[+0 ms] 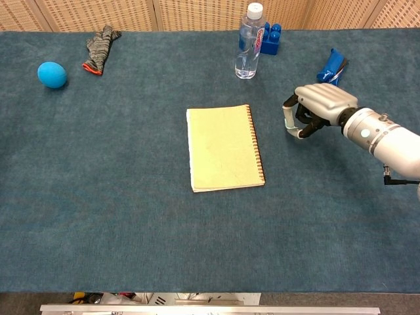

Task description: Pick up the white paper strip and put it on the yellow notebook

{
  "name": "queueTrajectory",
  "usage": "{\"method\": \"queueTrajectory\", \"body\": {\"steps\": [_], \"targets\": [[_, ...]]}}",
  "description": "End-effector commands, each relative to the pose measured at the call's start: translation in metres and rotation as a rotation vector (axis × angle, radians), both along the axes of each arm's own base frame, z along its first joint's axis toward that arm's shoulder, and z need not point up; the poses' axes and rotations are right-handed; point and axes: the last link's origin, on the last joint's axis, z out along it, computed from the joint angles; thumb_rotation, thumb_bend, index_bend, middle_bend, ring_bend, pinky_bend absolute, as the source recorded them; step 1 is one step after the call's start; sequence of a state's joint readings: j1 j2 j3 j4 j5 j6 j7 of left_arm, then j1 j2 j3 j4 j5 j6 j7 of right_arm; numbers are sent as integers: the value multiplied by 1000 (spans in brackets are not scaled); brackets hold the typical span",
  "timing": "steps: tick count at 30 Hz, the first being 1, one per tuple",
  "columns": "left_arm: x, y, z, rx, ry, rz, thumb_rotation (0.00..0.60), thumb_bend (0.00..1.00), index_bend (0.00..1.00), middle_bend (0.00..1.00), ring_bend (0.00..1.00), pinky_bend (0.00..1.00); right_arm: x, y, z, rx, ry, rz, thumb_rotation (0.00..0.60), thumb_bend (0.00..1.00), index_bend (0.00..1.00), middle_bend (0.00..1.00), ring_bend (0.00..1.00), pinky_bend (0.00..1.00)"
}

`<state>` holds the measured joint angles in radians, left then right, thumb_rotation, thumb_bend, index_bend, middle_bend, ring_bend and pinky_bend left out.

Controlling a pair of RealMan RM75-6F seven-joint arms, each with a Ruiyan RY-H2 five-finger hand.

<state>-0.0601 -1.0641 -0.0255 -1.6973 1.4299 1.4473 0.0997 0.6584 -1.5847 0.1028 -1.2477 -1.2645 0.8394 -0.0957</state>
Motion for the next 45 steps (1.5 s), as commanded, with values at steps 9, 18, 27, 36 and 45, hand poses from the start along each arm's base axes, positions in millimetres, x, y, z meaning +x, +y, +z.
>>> {"method": "queueTrajectory", "body": {"steps": [9,18,27,36,45], "targets": [[1,-2,2,2,-8,-4,600,145,1,0,0,29,58,4,-2,85,-151,93,600,315,667,990,1000,1000],[-1,-3,7,6,3,0,600,145,1,0,0,29,81,7,-35,185,-150,89,600,307,667,990,1000,1000],[-3,-5,6,1,3,7,600,145,1,0,0,29,81,14,-59,238,-114,75,600,293,667,990,1000,1000],[-4,-5,6,5,3,10,600,145,1,0,0,29,79,12,-65,235,-110,51,600,268,662,990,1000,1000],[-5,-6,6,6,6,11,600,145,0,0,0,29,79,11,-63,240,-108,46,600,267,583,987,1000,1000]]}}
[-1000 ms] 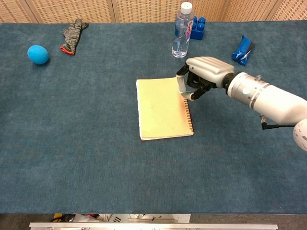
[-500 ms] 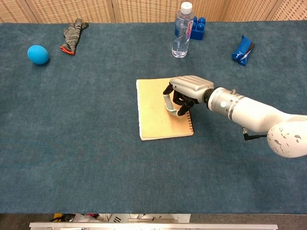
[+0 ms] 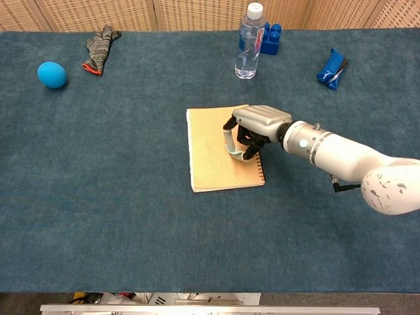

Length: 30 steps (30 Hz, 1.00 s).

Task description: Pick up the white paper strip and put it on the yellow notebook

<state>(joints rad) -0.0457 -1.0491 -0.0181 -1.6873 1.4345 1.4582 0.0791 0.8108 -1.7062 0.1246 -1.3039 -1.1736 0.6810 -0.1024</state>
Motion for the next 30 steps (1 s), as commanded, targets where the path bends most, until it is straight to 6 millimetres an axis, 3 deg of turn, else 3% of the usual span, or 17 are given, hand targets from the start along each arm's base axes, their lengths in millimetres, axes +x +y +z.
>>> {"method": "queueTrajectory", "body": {"steps": [1,7,30], "targets": [[0,0,0,1,1,0,600,145,0,0,0,29,0,-1,0,4,6,3,600,267,575,987,1000,1000],[-2,0,0,3,0,6,600,145,0,0,0,29,1,-3,1,19,18,-2,600,265,504,987,1000,1000],[-2,-1,1,5,-3,2,600,145,0,0,0,29,0,-1,2,13,48,-33,600,264,500,1000,1000,1000]]}}
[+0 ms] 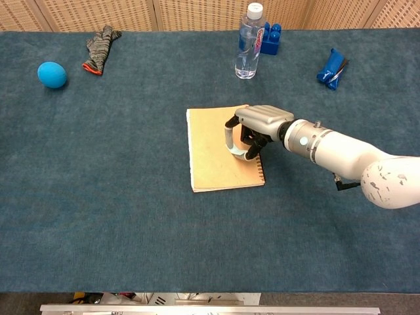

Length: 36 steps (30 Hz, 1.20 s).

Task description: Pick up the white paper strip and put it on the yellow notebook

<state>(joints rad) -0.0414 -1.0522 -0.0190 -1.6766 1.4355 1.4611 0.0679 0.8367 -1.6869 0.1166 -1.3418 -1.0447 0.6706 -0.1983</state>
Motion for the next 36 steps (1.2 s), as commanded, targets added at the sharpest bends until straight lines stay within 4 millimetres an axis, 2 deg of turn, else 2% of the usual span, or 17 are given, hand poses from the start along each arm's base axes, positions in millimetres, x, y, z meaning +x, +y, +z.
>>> {"method": "queueTrajectory", "body": {"steps": [1,14,20,24,31,36], "targets": [[0,0,0,0,0,-1,600,145,0,0,0,29,0,1,0,7,6,-4,600,264,500,1000,1000,1000],[0,-1,0,1,-2,-2,600,145,0,0,0,29,2,3,6,18,-6,-19,600,262,499,1000,1000,1000],[1,-2,1,4,-1,-9,600,145,0,0,0,29,1,3,13,25,-34,-44,565,250,430,1000,1000,1000],[2,-1,4,15,0,-14,600,145,0,0,0,29,1,3,26,8,-69,-50,526,227,389,1000,1000,1000],[6,0,7,16,-1,-28,600,145,0,0,0,29,-3,4,58,-40,-119,-42,506,226,386,1000,1000,1000],[8,1,5,11,-2,-34,600,145,0,0,0,29,-4,3,66,-63,-140,-37,503,226,386,1000,1000,1000]]}}
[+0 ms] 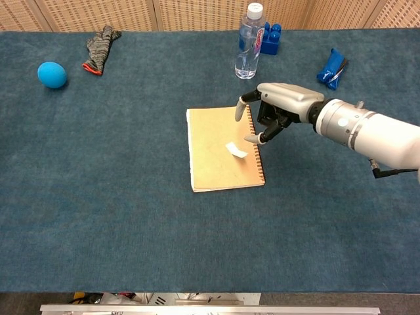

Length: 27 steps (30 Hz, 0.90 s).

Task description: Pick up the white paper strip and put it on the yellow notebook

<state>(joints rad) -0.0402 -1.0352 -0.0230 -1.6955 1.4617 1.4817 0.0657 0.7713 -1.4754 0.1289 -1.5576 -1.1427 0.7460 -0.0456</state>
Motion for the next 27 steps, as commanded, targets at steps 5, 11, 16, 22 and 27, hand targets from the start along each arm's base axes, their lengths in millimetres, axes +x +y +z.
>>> {"method": "queueTrajectory", "body": {"steps": [5,11,16,22,27], "targets": [[-1,3,0,-1,1,1,600,145,0,0,0,29,-3,-8,-2,-108,42,57,581,227,403,1000,1000,1000],[0,3,1,-2,0,-2,600,145,0,0,0,29,0,-11,-17,-107,89,74,600,795,600,1000,1000,1000],[-2,2,0,-5,-3,4,600,145,0,0,0,29,6,-13,-30,-87,126,95,600,891,675,1000,1000,1000],[-6,0,0,-4,-7,20,600,145,0,0,0,29,12,-10,-43,-42,159,114,600,854,680,1000,1000,1000],[-9,-1,-1,-6,-8,28,600,145,0,0,0,29,12,-8,-50,-24,195,121,600,841,680,1000,1000,1000]]}}
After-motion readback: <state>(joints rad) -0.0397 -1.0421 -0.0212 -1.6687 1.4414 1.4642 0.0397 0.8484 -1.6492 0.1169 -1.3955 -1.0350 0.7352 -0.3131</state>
